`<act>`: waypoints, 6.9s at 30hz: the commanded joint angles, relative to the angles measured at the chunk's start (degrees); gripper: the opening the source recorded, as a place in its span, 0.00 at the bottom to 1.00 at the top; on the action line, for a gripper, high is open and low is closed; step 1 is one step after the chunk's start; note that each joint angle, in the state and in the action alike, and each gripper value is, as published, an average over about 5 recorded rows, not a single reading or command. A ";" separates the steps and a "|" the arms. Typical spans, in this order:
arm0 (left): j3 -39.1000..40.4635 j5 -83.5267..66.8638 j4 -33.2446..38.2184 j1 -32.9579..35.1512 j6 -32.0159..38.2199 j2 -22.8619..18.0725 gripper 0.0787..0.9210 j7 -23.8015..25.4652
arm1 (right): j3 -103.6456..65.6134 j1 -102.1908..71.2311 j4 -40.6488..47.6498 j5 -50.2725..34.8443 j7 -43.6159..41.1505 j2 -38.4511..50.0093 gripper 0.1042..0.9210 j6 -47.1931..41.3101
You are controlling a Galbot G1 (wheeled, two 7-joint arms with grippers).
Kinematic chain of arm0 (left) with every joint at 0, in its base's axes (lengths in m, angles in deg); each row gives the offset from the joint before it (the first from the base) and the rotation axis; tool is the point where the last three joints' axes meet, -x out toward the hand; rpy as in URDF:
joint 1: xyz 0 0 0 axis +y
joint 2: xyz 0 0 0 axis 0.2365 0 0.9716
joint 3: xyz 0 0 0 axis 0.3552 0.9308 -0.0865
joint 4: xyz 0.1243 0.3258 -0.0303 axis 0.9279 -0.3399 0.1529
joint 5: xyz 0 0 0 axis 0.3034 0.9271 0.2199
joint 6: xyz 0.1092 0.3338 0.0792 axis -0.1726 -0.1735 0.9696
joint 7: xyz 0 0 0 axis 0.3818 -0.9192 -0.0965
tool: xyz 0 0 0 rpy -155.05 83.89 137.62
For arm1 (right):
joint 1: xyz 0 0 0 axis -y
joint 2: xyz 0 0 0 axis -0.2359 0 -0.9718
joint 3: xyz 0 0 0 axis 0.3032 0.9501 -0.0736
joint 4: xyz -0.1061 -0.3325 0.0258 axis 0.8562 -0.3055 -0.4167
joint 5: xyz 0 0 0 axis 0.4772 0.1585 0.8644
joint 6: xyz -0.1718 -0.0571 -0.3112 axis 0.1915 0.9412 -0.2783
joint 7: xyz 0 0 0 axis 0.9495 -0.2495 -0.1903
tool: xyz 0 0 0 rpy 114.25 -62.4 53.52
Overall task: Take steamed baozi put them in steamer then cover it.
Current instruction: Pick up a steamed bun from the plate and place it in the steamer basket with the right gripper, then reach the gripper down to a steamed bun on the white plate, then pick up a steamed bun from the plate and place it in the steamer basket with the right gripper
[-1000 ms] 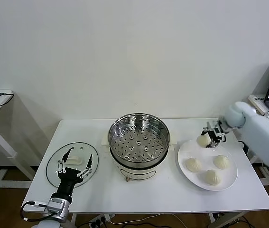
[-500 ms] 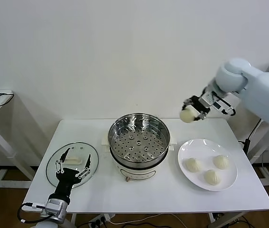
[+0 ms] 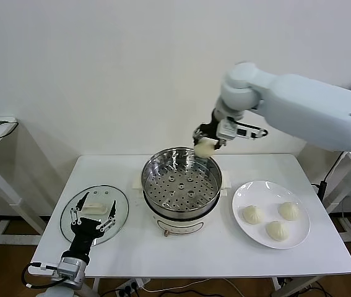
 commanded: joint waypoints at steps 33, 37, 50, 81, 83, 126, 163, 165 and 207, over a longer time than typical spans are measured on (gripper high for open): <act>-0.68 -0.02 -2.02 -0.81 0.37 0.02 0.88 0.49 | -10.88 -18.77 23.34 17.88 7.53 -14.11 0.77 11.09; -0.68 0.04 -1.83 -0.65 0.31 -0.02 0.88 0.50 | -10.36 -16.81 20.47 14.40 6.67 -12.32 0.86 9.90; 0.05 1.03 -0.50 0.40 0.30 -0.48 0.88 0.32 | 1.98 7.25 -2.69 -25.29 -6.72 12.23 0.88 -17.73; 1.86 2.91 -0.08 1.25 1.08 -1.01 0.88 0.25 | -27.93 -40.06 1.15 -16.13 -10.29 29.97 0.88 -45.02; 1.85 2.95 -0.09 1.34 1.10 -0.98 0.88 0.26 | -28.04 -40.59 2.02 -15.70 -9.23 28.90 0.88 -44.94; 1.22 3.46 -2.38 1.10 2.10 -0.95 0.88 0.49 | -29.25 -43.95 10.72 -10.90 -4.56 19.34 0.88 -44.20; 3.18 3.87 -0.55 1.83 1.77 -1.28 0.88 0.10 | -0.63 -2.83 -18.10 -39.80 -2.68 38.00 0.70 -55.27; 3.15 4.03 -0.09 2.17 1.81 -1.21 0.88 0.06 | 5.06 4.36 -20.53 -42.69 -1.84 36.66 0.70 -57.91; -0.11 3.21 -0.05 1.77 1.18 0.41 0.88 0.10 | 0.50 -11.93 17.39 -38.77 0.62 -18.63 0.70 -69.37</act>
